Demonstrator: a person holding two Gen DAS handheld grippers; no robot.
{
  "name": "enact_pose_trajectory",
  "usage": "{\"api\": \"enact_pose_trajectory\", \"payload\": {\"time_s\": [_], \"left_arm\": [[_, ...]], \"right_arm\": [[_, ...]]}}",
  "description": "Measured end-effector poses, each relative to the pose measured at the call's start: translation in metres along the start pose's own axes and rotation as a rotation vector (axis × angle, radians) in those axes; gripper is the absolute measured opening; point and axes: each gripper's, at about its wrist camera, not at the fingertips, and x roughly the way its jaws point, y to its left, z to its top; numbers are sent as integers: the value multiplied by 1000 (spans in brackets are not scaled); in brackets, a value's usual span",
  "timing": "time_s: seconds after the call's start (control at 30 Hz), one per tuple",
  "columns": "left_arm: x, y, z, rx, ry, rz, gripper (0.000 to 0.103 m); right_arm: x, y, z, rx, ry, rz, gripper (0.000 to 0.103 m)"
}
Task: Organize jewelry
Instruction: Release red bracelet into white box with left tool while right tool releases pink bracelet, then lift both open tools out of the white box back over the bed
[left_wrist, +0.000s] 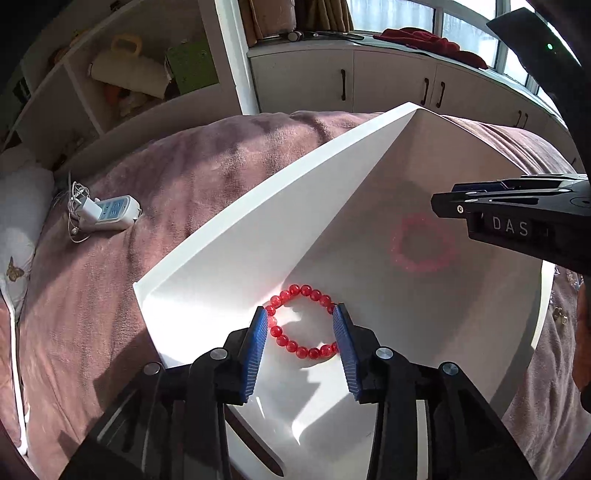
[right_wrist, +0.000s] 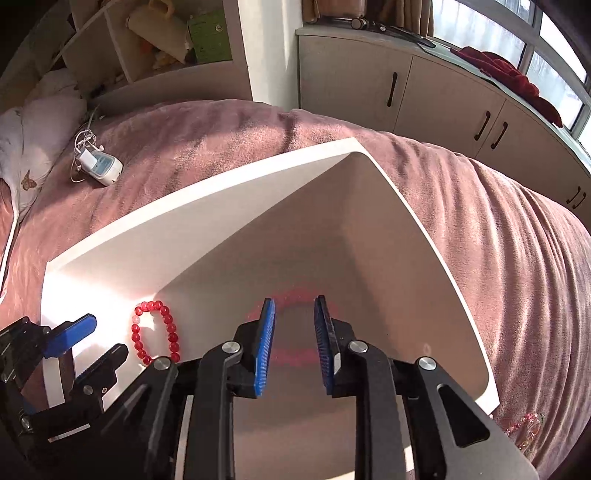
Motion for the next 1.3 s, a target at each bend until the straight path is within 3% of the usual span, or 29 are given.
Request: {"api": "enact_pose_trajectory", "payload": {"time_s": [0.03, 0.07, 0.3, 0.43, 0.57, 0.67, 0.9, 0.97, 1.07, 1.17, 1.3], "left_arm": [[-1, 0, 0, -2, -5, 3, 42], [-2, 1, 0, -8, -13, 8, 47], [-28, 4, 9, -47, -134, 12, 61], [-56, -2, 17, -55, -229, 23, 62], [-89, -21, 23, -6, -349, 75, 73], [-112, -40, 25, 45, -423, 83, 75], [-157, -76, 18, 29, -552, 4, 85], [-169, -91, 12, 42, -589, -15, 89], [-184, -108, 3, 44, -642, -62, 93], [-193, -124, -3, 43, -663, -114, 94], [-197, -141, -12, 33, -665, -167, 95]], "right_arm": [[-3, 0, 0, -3, -12, -5, 42], [-6, 0, 1, -7, -26, -8, 46], [-44, -11, 4, -15, -110, 21, 46], [-85, -21, 3, -25, -201, 33, 46], [-132, -38, -5, -29, -298, 39, 54], [-168, -54, -15, -36, -366, 35, 58], [-236, -94, -56, -43, -486, -19, 66], [-250, -104, -73, -44, -517, -51, 78], [-266, -117, -100, -50, -562, -107, 82], [-276, -129, -125, -43, -592, -147, 94], [-279, -141, -154, -30, -624, -190, 98]]}}
